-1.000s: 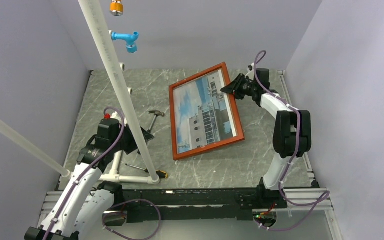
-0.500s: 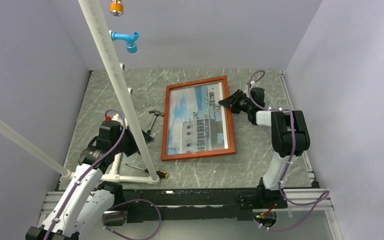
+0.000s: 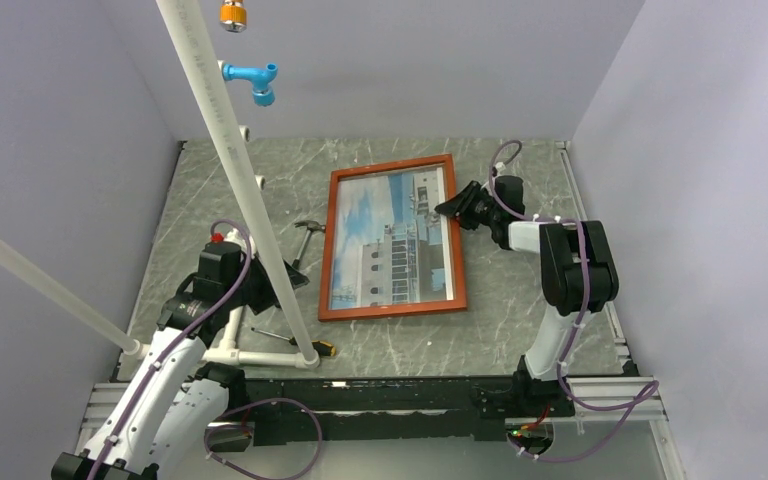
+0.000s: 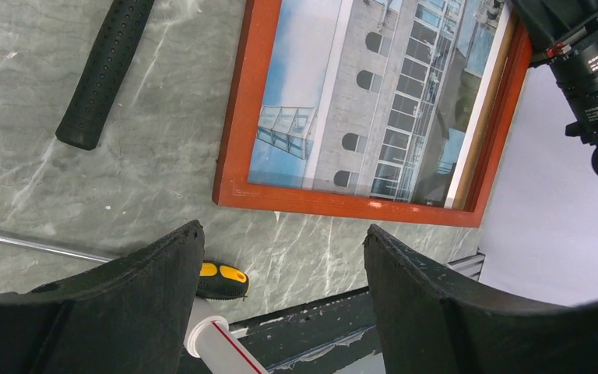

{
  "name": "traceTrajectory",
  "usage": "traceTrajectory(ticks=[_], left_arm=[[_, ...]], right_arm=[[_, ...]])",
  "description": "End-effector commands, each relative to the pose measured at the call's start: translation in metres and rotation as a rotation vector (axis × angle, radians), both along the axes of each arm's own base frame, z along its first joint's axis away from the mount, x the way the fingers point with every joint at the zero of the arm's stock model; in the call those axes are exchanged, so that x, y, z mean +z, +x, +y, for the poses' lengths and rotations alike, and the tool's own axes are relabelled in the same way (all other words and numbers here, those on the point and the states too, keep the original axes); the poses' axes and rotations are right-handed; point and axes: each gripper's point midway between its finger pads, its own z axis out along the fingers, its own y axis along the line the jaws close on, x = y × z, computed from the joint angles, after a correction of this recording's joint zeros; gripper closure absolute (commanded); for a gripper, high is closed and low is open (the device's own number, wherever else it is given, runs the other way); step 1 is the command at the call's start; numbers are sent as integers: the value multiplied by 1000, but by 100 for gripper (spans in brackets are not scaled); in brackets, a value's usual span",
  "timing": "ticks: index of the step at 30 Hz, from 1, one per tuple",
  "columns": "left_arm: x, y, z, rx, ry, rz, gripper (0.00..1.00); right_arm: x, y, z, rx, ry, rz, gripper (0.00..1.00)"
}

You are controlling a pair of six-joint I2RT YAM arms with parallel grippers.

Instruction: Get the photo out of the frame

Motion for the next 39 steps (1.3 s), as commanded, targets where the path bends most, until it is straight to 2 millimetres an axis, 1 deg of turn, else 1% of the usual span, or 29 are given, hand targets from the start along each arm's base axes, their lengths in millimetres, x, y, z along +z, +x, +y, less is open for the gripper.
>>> traceTrajectory(ticks=[1,3,4,6,7,9,10,11,12,14,16,19,20,22,24,26,27,31,35,37,39], left_arm=[[3,1,-2,-14,-16,-23,22],[3,1,-3,-20,-15,-27,21],[3,2,-3,-23,-14,-28,21],[3,3,-4,-34,-9,-30,20],[3,3,-5,-42,-8,-32,19],[5,5,-7,-65,-9,-48,17],[6,5,-9,-80,-11,-55,17],[7,6,-10,-92,-10,-64,16],[7,7,-11,-103,-9,-66,16],[5,10,-12,-113,-1,-67,15],[4,11,-12,-116,2,-61,15],[3,12,-12,-112,7,-66,15],[2,12,-10,-106,15,-65,15],[0,12,-6,-90,32,-61,15],[-2,11,-2,-72,47,-48,15],[-3,9,1,-53,57,-39,16],[-2,8,3,-42,60,-38,16],[1,3,13,13,83,-30,16],[4,-1,23,55,111,-37,16],[4,-2,24,55,114,-41,16],[4,-4,24,56,114,-41,17]], right_arm=[[4,17,-20,-6,-241,-62,71],[0,14,-29,-13,-329,-4,50],[-1,15,-38,-32,-402,22,42],[-2,11,-53,-57,-538,108,28],[0,8,-62,-82,-614,144,23],[8,-2,-78,-141,-775,195,18],[14,-9,-81,-159,-852,196,14],[20,-15,-79,-169,-916,185,11],[27,-21,-75,-169,-961,168,10],[35,-33,-54,-135,-978,129,10],[38,-49,-21,-79,-935,96,10],[43,-73,39,30,-780,43,10],[46,-82,66,67,-668,42,10],[54,-95,109,96,-510,36,11],[62,-103,145,101,-440,23,11],[63,-108,173,73,-437,26,11],[62,-109,184,51,-442,35,11],[46,-123,227,36,-514,64,11],[23,-131,244,-9,-636,108,14],[12,-134,254,2,-679,101,20],[3,-135,263,16,-708,85,23]])
